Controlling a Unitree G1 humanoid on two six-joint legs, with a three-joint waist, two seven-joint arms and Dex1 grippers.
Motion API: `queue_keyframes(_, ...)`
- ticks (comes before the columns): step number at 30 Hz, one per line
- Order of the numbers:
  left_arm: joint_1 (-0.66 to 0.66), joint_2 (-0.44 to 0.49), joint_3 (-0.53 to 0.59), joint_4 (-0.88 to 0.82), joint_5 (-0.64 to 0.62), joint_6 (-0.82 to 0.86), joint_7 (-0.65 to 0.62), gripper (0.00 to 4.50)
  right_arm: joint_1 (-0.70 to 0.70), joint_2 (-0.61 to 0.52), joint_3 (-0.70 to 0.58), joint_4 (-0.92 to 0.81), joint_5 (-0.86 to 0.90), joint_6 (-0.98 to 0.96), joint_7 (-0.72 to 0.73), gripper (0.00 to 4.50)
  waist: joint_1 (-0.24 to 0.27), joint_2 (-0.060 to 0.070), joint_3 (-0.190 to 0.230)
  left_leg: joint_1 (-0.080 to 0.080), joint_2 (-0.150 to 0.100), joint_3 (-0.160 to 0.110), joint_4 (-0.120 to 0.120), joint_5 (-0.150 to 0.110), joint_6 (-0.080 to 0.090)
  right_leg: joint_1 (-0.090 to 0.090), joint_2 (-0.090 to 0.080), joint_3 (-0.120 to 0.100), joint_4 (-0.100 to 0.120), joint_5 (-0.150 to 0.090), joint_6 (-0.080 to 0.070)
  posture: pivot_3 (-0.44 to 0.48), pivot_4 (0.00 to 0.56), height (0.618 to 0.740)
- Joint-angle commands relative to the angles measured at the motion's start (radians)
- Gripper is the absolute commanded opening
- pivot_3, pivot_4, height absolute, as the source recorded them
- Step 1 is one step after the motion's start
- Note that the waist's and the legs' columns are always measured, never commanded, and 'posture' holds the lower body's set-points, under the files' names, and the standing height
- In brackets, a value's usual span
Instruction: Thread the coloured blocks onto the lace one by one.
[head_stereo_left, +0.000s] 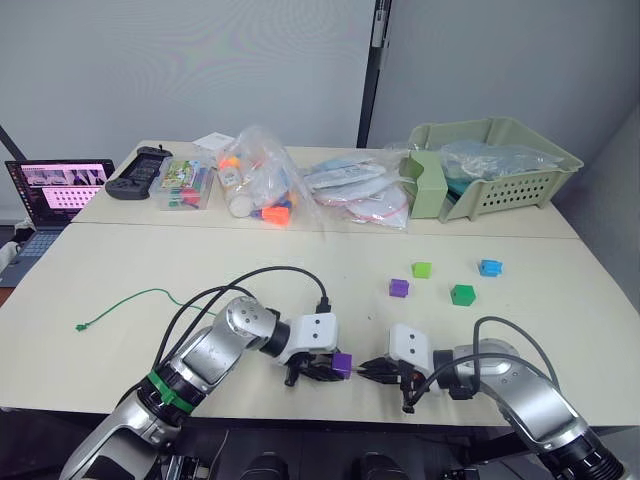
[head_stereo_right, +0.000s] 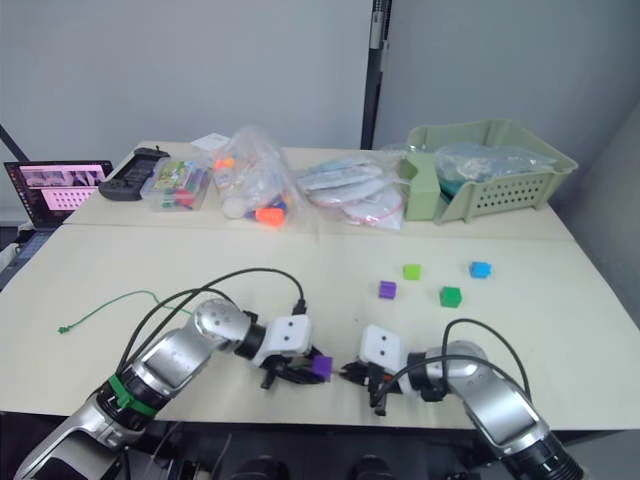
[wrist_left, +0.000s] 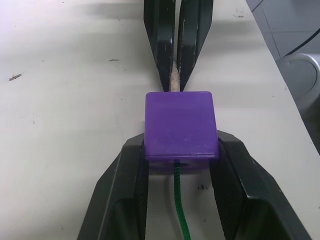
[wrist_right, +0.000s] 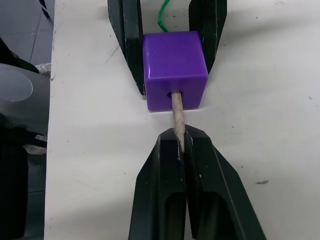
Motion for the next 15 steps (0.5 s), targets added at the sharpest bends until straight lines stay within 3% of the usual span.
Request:
queue_keyframes(1, -0.006, 0.021, 0.005, 0.009, 0.017, -0.032, -0.017, 1.21, -0.013, -0.011, -0.007, 0.002, -0.013, -0.014, 0.003, 0.00, 0.000, 0.000, 0.000, 0.000, 0.000, 0.000, 0.000, 0.000, 0.000, 0.000, 0.000, 0.000, 0.000, 0.000, 0.000, 0.000, 0.150, 0.740)
queue_keyframes(5, 0.012, 0.081, 0.050, 0.045, 0.019, -0.079, -0.023, 1.21, -0.027, -0.016, -0.007, -0.009, -0.010, -0.017, 0.018, 0.00, -0.001, 0.000, 0.000, 0.000, 0.000, 0.000, 0.000, 0.000, 0.000, 0.000, 0.000, 0.000, 0.000, 0.000, 0.000, 0.000, 0.150, 0.740)
queue_keyframes(12, 0.092, 0.375, 0.240, 0.309, -0.014, -0.341, -0.111, 1.21, -0.036, -0.048, -0.029, 0.000, -0.005, -0.037, 0.046, 0.00, -0.038, 0.000, 0.000, 0.005, 0.004, 0.000, -0.005, 0.000, 0.000, -0.001, 0.003, 0.000, 0.002, -0.001, -0.004, 0.000, 0.150, 0.740)
queue_keyframes(15, 0.100, 0.458, 0.296, 0.460, -0.020, -0.455, -0.143, 1.21, -0.030, -0.057, -0.036, 0.004, -0.002, -0.047, 0.051, 0.00, -0.046, 0.000, 0.000, 0.009, 0.006, 0.001, -0.007, 0.000, 0.000, -0.001, 0.005, 0.000, 0.005, -0.003, -0.007, 0.000, 0.150, 0.740)
